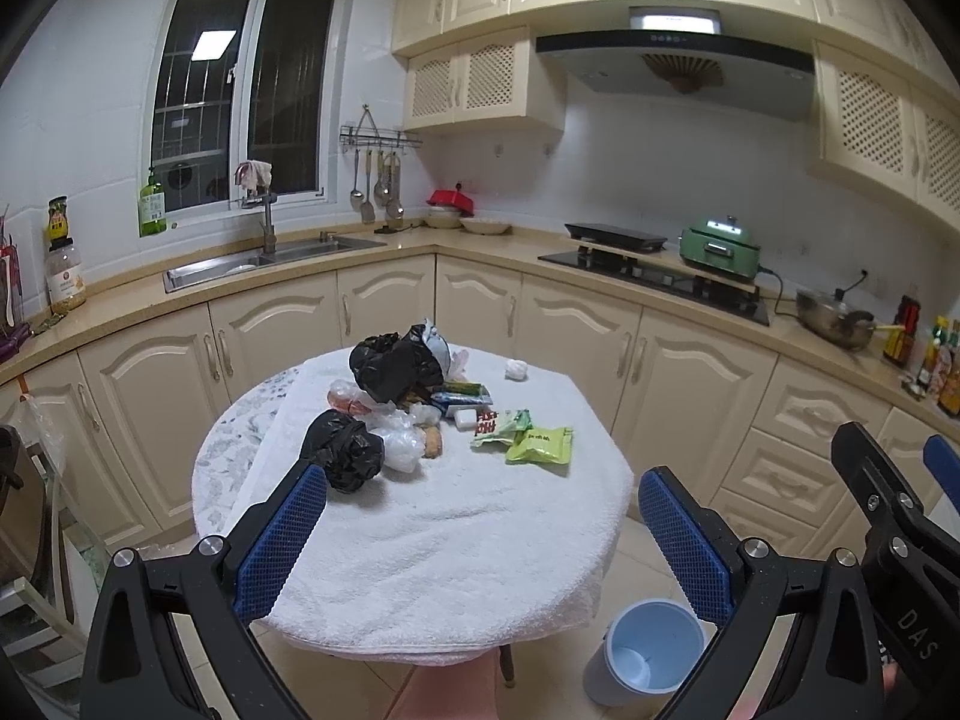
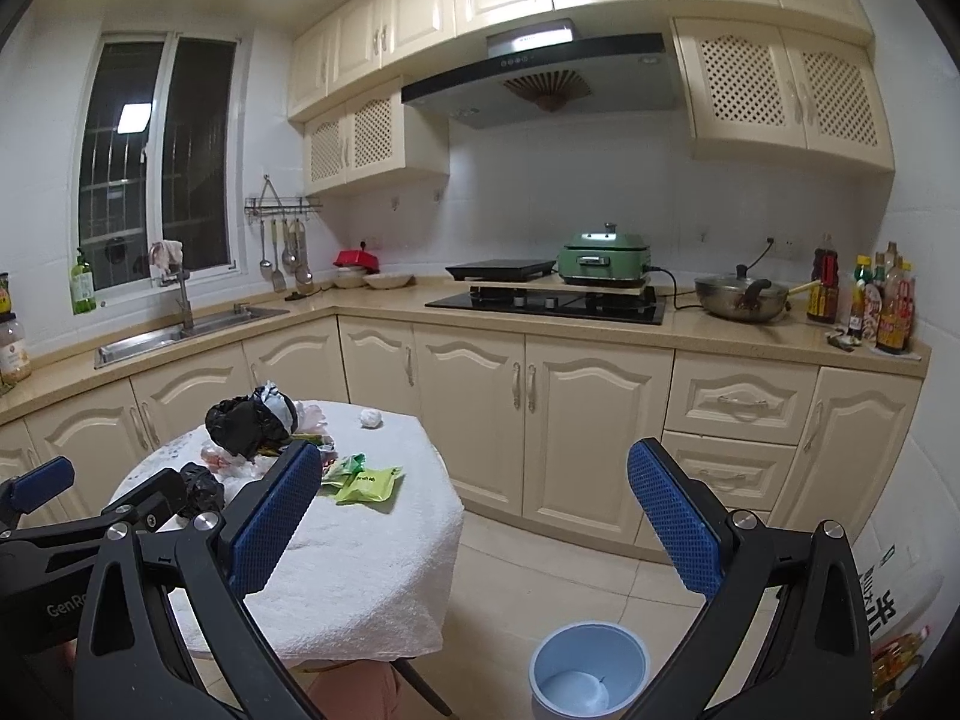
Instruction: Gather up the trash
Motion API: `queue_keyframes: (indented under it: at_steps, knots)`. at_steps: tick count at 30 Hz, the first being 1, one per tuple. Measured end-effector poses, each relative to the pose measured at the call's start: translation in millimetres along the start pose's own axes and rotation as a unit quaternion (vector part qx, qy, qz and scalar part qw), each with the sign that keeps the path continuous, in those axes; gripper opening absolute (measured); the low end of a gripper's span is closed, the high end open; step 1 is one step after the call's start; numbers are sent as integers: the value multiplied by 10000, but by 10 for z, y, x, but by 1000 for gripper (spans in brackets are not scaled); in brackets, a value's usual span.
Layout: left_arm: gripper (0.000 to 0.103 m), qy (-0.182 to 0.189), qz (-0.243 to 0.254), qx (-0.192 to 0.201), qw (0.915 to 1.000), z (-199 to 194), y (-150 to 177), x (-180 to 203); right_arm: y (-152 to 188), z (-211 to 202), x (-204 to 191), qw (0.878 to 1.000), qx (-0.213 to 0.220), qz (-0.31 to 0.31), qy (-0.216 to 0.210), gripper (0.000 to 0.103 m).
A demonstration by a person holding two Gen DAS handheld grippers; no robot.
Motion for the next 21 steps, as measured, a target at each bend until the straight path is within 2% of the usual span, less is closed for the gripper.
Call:
queue_keyframes:
  at_steps: [14, 21]
  knots:
    - [102, -96, 55, -19, 9999, 61, -3, 20, -40, 3, -15, 9996, 21, -100, 254, 103]
    - [102, -124, 28, 52, 9999, 49, 6, -10, -31, 24, 35, 9998, -109, 73, 133, 103]
Point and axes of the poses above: each gripper's, at about its wrist camera, not at the fingertips, and z roughly the way its jaws point, x to its right, y to its underside, the point moved 2 cm from there along z, roughly the way its jaws point, and after that the axes turned 3 degrees about -x, right-handed, at the moved point
